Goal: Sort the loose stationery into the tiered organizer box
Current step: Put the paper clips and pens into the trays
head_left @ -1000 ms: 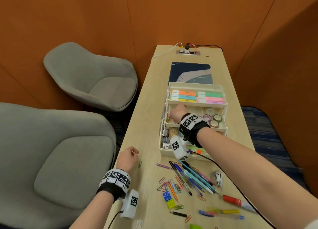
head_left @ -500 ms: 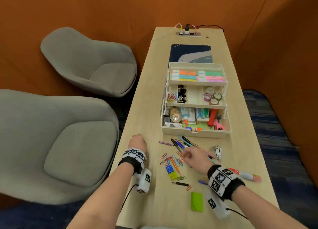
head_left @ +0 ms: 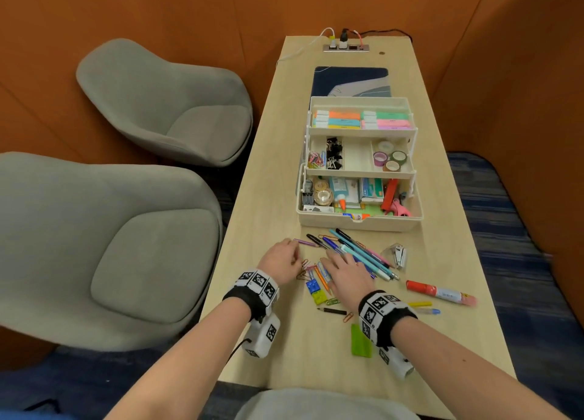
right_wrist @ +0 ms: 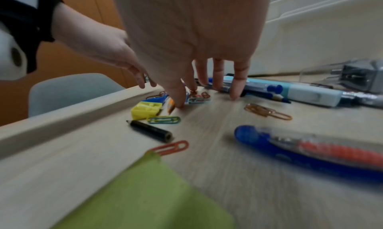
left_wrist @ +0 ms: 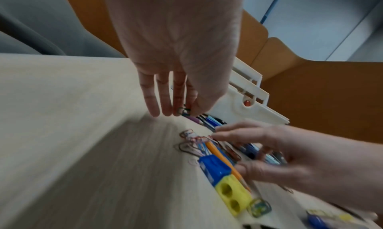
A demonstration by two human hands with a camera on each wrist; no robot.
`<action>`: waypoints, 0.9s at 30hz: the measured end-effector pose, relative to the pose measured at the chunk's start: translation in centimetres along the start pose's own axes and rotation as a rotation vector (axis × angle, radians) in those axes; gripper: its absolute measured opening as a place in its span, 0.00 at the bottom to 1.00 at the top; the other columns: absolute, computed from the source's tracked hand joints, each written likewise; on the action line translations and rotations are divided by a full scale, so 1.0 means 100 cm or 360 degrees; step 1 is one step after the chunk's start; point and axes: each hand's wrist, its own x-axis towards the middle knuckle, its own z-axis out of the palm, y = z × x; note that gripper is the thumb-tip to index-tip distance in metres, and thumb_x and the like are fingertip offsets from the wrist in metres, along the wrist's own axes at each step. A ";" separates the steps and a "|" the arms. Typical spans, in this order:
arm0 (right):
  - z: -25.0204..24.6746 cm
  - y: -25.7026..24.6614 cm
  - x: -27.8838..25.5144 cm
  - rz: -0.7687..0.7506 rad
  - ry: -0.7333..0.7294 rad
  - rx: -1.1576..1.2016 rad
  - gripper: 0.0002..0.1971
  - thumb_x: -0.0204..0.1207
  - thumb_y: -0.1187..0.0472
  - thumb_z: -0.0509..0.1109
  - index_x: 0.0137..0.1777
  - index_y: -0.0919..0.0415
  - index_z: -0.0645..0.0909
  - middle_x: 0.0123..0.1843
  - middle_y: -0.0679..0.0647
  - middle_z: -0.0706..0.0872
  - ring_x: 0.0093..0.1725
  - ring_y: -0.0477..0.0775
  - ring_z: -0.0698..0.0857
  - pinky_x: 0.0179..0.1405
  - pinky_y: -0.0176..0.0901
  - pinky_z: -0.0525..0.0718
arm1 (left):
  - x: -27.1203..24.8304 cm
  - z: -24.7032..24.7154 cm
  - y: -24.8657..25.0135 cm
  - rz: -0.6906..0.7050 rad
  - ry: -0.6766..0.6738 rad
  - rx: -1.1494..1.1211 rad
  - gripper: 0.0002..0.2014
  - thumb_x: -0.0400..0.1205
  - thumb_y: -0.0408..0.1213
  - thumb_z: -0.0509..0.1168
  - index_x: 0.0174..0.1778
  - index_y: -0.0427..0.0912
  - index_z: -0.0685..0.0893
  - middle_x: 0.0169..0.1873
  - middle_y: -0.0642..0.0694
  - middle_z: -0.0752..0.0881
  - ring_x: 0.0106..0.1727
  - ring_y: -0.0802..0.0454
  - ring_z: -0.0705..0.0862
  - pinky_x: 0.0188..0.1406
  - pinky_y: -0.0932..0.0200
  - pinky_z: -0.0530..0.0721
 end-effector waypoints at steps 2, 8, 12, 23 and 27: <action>0.000 -0.003 0.001 -0.0062 0.0027 0.0000 0.26 0.82 0.62 0.61 0.79 0.55 0.63 0.79 0.52 0.65 0.72 0.58 0.68 0.65 0.50 0.75 | -0.001 0.006 0.004 -0.0021 0.0011 -0.0040 0.05 0.80 0.37 0.62 0.46 0.40 0.78 0.43 0.43 0.84 0.45 0.44 0.83 0.47 0.50 0.82; -0.008 -0.013 0.006 0.0010 0.0000 -0.0040 0.15 0.81 0.68 0.61 0.67 0.61 0.75 0.66 0.57 0.76 0.67 0.57 0.72 0.57 0.47 0.79 | 0.000 0.008 0.005 -0.0217 0.0091 -0.0351 0.10 0.80 0.30 0.62 0.55 0.44 0.79 0.42 0.41 0.88 0.46 0.42 0.86 0.50 0.49 0.84; -0.010 -0.017 0.011 -0.0033 -0.0090 -0.0140 0.18 0.77 0.74 0.61 0.66 0.66 0.73 0.65 0.62 0.75 0.67 0.62 0.73 0.60 0.52 0.79 | 0.000 0.005 0.003 -0.0338 0.0131 -0.0529 0.13 0.79 0.25 0.59 0.54 0.43 0.83 0.41 0.42 0.88 0.47 0.43 0.86 0.50 0.54 0.83; -0.009 -0.012 0.016 0.0164 -0.0023 0.0263 0.17 0.75 0.76 0.60 0.63 0.65 0.72 0.61 0.62 0.78 0.60 0.61 0.79 0.55 0.48 0.80 | 0.002 0.007 -0.003 -0.0429 -0.0176 -0.0155 0.11 0.83 0.40 0.55 0.52 0.38 0.78 0.50 0.37 0.85 0.51 0.38 0.83 0.50 0.51 0.80; -0.011 0.000 0.018 0.0371 -0.0067 0.0704 0.14 0.74 0.73 0.62 0.57 0.60 0.73 0.52 0.57 0.81 0.50 0.57 0.81 0.47 0.47 0.81 | 0.000 0.002 -0.004 -0.0236 -0.0336 -0.0160 0.16 0.77 0.41 0.66 0.58 0.43 0.71 0.40 0.46 0.81 0.42 0.44 0.82 0.44 0.53 0.81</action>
